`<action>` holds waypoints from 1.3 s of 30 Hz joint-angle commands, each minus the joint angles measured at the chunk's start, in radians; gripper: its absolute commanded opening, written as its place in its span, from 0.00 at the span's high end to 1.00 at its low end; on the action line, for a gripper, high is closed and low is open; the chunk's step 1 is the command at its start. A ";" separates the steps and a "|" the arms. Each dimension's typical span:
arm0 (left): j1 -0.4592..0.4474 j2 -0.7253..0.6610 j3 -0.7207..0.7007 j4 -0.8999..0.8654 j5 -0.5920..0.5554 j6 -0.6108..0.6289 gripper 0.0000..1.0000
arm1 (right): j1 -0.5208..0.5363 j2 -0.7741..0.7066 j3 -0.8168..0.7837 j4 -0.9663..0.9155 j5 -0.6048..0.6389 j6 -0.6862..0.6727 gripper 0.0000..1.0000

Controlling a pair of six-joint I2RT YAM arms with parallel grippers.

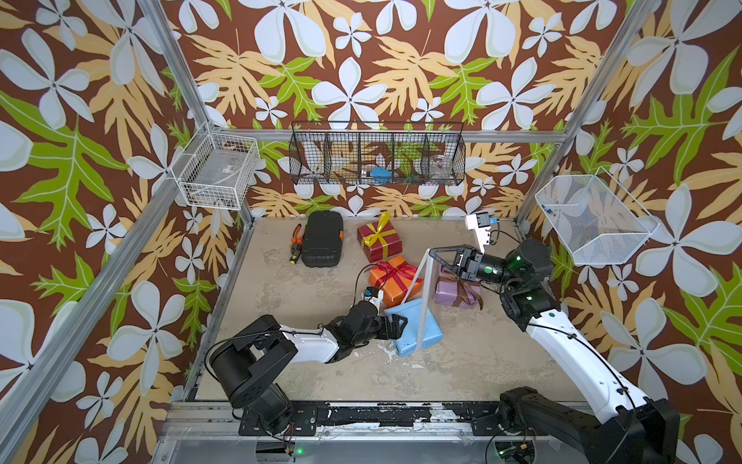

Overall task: Untie the ribbon bows on the gift boxes
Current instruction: Pull the ribbon from the gift box.

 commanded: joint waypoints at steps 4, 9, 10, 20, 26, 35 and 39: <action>0.000 0.018 0.017 -0.174 -0.006 0.052 0.00 | -0.002 0.029 0.107 0.043 0.039 -0.075 1.00; 0.001 0.038 0.030 -0.185 0.000 0.061 0.00 | -0.002 0.056 0.205 0.010 0.045 -0.091 1.00; -0.001 0.041 0.033 -0.185 0.000 0.061 0.00 | -0.002 0.062 0.215 0.015 0.046 -0.087 1.00; 0.000 0.068 0.047 -0.211 0.008 0.072 0.00 | -0.002 0.122 0.339 0.027 0.032 -0.065 1.00; 0.001 0.072 0.059 -0.223 0.015 0.075 0.00 | -0.002 0.133 0.411 0.032 0.040 -0.066 1.00; 0.000 0.084 0.067 -0.234 0.025 0.079 0.00 | -0.003 0.151 0.502 0.005 0.025 -0.073 1.00; -0.001 0.085 0.070 -0.239 0.032 0.079 0.00 | -0.003 0.139 0.468 -0.038 0.002 -0.092 1.00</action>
